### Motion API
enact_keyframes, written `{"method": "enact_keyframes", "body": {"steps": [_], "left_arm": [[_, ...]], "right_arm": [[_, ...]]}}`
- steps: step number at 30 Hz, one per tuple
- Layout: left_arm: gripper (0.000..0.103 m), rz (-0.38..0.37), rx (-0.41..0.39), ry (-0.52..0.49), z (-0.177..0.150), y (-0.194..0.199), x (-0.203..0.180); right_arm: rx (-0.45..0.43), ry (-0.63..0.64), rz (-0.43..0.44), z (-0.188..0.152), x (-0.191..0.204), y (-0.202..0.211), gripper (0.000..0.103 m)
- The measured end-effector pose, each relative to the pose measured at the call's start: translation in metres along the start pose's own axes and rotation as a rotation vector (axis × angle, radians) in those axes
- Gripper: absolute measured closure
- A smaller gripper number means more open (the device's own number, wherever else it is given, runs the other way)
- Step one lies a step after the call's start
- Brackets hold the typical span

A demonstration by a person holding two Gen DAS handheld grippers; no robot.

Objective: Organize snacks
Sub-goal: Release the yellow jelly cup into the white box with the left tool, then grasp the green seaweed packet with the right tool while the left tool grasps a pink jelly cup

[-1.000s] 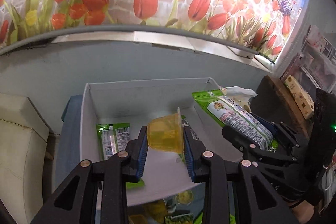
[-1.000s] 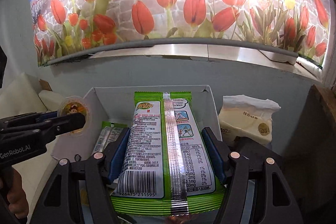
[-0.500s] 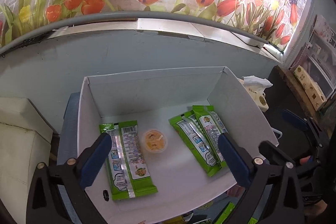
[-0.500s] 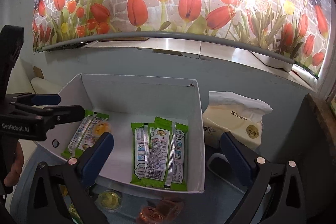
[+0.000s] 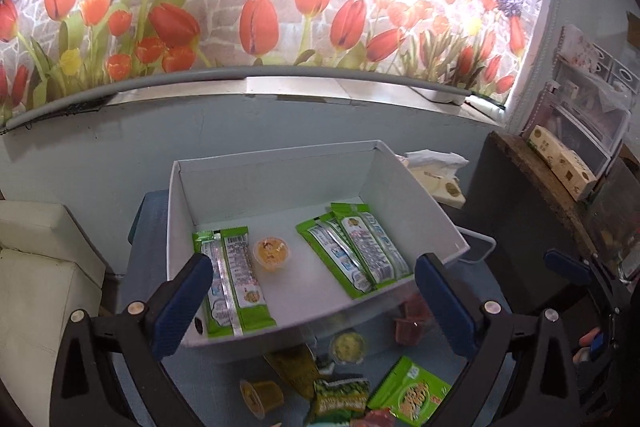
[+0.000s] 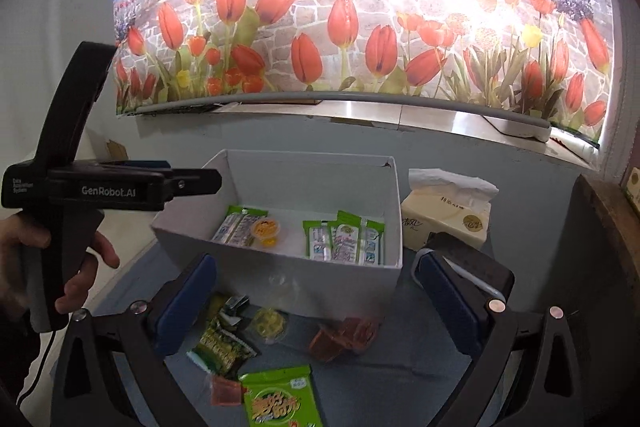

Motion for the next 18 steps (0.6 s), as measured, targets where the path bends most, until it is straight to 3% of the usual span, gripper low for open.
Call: {"method": "enact_keyframes", "body": {"steps": [7, 12, 18], "left_arm": [[0.0, -0.018, -0.018, -0.042, -0.057, 0.058, -0.012], [0.0, -0.017, 0.002, -0.022, -0.116, 0.093, -0.005], [0.0, 0.017, 0.04, 0.031, -0.18, 0.116, 0.011]], "right_arm": [[0.091, 0.074, 0.049, -0.058, 0.027, 0.016, 0.0], [0.19, 0.079, 0.067, -0.108, 0.034, -0.009, 0.0], [0.272, 0.074, 0.082, -0.135, 0.038, -0.041, 0.0]]}}
Point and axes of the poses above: each gripper's, at about its wrist camera, not at the fingertips, and y roughly against the way its jaws point, x to its left, z to its top, the point moved 2 cm from there along -y, roughly the way its jaws point, and after that the axes turned 10 degrees about y, right-handed, at the moved point
